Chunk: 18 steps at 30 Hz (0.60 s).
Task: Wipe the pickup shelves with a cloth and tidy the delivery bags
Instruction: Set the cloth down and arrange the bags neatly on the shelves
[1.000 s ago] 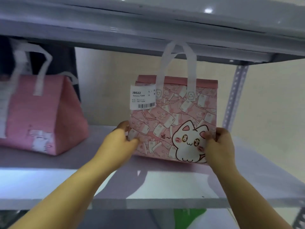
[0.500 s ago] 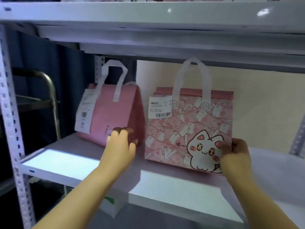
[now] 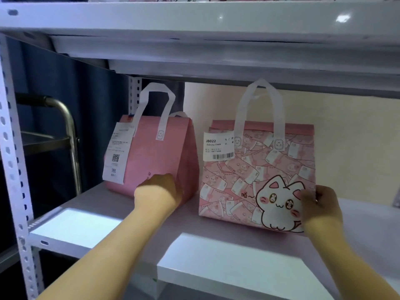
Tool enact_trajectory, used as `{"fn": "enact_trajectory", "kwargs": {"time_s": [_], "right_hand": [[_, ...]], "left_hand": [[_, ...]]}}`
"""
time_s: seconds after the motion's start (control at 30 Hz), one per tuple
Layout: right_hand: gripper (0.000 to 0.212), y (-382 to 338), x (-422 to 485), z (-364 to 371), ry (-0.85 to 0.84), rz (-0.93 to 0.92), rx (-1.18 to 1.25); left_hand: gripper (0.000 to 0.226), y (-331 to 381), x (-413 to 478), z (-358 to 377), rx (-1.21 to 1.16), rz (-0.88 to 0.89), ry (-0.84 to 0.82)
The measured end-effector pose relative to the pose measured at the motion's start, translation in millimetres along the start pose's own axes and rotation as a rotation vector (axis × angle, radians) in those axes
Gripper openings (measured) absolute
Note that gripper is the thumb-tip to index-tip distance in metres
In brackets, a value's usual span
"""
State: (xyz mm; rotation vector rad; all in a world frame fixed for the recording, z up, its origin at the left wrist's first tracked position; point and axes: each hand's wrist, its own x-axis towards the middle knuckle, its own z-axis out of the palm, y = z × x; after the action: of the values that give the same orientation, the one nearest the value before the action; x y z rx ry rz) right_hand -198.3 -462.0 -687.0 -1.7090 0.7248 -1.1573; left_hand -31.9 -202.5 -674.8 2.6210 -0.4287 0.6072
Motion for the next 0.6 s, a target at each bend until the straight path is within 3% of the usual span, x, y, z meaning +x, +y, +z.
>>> {"fn": "enact_trajectory", "kwargs": {"time_s": [0.13,0.3,0.6], "right_hand": [[0.017,2,3,-8,0.014,0.003,-0.033],[0.015,5,6,-12,0.010,-0.012,-0.035],[0.009,2,7,-9,0.057,-0.016,-0.041]], "left_hand": [[0.031,8,7,-1,0.014,-0.009,-0.055],[0.034,12,11,1,0.044,-0.002,-0.030],[0.013,12,20,2,-0.070,0.084,0.037]]}}
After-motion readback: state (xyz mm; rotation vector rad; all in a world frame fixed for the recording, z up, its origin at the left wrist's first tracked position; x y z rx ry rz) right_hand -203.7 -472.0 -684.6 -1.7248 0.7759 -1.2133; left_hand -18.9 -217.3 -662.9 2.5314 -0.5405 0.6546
